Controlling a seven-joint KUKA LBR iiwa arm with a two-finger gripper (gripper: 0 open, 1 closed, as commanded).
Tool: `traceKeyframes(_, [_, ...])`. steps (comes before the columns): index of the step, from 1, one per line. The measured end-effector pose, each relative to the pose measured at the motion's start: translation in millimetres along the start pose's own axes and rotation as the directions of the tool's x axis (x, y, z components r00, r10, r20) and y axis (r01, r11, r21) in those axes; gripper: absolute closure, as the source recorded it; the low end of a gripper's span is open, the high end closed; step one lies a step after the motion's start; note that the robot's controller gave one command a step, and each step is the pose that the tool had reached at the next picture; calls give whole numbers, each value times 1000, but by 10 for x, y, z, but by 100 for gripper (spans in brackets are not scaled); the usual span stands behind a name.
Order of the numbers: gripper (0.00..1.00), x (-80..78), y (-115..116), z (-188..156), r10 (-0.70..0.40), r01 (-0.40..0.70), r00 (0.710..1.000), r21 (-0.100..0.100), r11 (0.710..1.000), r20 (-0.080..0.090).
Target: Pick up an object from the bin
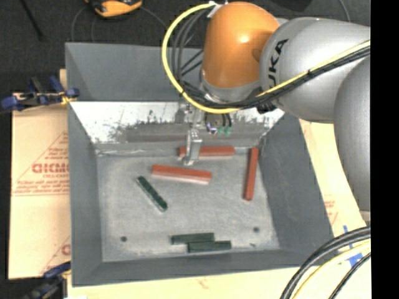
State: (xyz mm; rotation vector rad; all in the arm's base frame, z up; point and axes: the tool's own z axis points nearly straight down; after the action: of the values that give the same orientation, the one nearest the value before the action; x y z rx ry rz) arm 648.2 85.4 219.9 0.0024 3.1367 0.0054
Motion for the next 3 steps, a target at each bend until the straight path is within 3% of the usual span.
traceKeyframes(1, [100,0,-1,0,0,0,1000,0,1000,0])
traceKeyframes(2, [100,0,-1,0,0,0,1000,0,1000,0])
traceKeyframes(3, [100,234,324,880,412,-412,911,2,911,-3])
